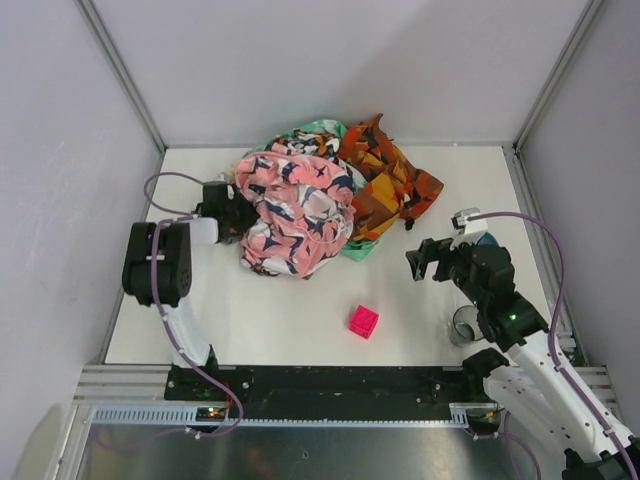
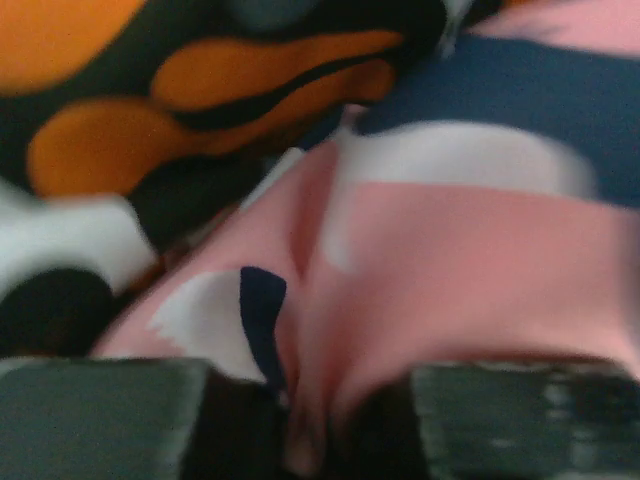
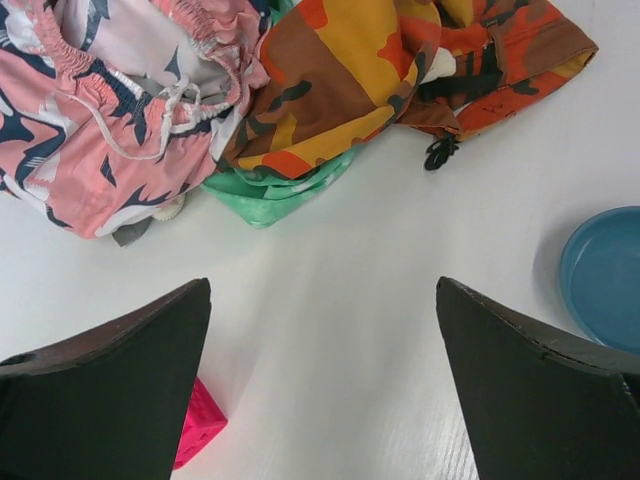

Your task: Pick out a specific cloth from the pile

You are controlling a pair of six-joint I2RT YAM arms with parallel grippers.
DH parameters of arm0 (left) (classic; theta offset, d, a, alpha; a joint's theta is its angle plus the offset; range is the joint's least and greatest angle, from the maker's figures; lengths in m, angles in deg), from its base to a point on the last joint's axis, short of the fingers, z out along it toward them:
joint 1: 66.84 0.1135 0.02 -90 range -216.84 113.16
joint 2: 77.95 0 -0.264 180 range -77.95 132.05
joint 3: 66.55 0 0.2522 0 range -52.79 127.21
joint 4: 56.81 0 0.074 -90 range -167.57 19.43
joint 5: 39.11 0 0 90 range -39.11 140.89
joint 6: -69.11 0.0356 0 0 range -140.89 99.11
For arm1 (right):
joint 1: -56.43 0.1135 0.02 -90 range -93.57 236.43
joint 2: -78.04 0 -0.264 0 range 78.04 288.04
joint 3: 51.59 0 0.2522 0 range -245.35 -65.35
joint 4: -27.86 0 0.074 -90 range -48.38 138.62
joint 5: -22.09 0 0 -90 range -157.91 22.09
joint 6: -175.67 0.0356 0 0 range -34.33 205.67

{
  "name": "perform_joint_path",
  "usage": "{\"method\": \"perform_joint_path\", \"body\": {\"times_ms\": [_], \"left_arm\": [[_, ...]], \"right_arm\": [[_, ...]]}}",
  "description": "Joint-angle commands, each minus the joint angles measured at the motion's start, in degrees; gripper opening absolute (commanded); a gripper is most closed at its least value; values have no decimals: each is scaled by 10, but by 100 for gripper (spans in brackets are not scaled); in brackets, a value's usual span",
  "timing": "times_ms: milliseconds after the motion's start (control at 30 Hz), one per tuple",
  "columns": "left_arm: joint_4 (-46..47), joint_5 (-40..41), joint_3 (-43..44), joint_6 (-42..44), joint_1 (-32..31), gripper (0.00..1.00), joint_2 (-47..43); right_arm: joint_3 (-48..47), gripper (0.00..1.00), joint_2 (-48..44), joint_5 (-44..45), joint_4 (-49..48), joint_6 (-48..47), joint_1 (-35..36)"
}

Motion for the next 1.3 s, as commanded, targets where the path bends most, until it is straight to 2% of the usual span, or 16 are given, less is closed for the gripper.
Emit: {"method": "perform_joint_path", "body": {"times_ms": [0,100,267,467,600,700,900,967,1067,1100,1167,1233,1267], "left_arm": [[36,-113,56,2,-1,8,56],[51,-143,83,-7,-7,1,34],[59,-154,176,-9,-37,1,-31],[58,-175,326,-8,-102,1,0],[37,-155,418,-5,-150,1,73],[-3,-127,497,7,-186,1,164],[-137,-80,732,6,-234,1,383],[-156,-75,764,-14,-237,1,437],[-166,-72,754,-28,-238,1,466],[-168,-73,745,-25,-238,3,464],[-174,-72,728,-8,-238,23,445],[-186,-69,714,19,-239,55,410],[-196,-66,708,36,-238,75,386]], "right_arm": [[-1,99,-13,25,-20,-8,4],[-1,99,-21,30,-17,-5,4],[-1,99,-38,37,-15,-4,5],[-1,99,-55,59,-10,1,5],[-1,99,-61,73,-5,3,4],[-1,99,-62,79,-2,5,4],[-1,99,-60,83,0,7,3],[-1,99,-58,83,0,8,2],[-1,99,-53,83,0,9,1],[-1,99,-51,83,0,10,1],[-1,99,-46,81,-1,10,0],[-1,99,-40,78,0,10,1],[-1,99,-37,76,0,11,1]]}}
